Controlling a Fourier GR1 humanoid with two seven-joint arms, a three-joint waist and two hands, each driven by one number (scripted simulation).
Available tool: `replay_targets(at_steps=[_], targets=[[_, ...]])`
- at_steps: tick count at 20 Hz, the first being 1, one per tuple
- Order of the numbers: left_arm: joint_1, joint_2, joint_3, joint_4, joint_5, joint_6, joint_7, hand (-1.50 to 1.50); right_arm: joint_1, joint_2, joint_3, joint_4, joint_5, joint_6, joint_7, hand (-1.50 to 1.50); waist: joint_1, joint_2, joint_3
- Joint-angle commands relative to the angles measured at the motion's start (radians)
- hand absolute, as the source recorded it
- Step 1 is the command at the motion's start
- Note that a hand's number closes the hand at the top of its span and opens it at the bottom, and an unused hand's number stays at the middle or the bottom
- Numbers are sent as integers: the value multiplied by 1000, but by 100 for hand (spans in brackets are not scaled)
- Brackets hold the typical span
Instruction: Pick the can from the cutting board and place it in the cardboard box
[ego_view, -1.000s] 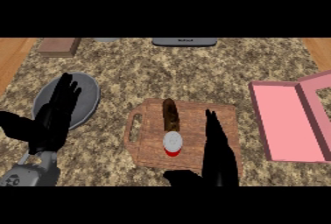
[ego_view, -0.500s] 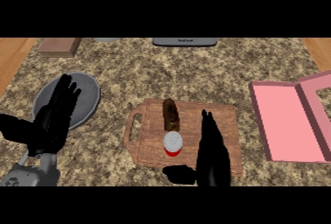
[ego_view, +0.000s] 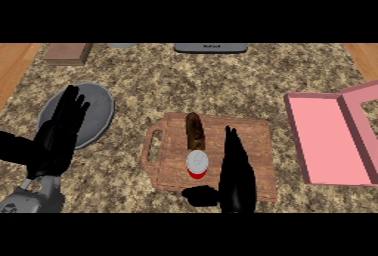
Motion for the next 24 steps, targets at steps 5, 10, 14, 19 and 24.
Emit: replay_targets(at_steps=[5, 10, 14, 19, 24], targets=[[-8, -13, 20, 44, -12, -20, -22, 0, 6, 11, 3, 62, -19, -79, 130, -150, -6, 1, 0], [16, -33, -3, -12, -39, -12, -17, 0, -32, 11, 69, 99, -27, -156, 172, -150, 0, -1, 0], [13, -22, 22, -10, -24, -43, -15, 0, -72, 11, 65, 183, -65, -180, 136, -150, 3, 0, 0], [19, -54, 5, -12, -63, -6, 9, 0, -70, 11, 10, 138, -43, -91, 126, 150, -4, -2, 0], [-3, -63, 11, -36, -67, -14, 50, 0, -171, 11, 69, 283, -17, -130, 115, 150, 3, 0, 0]])
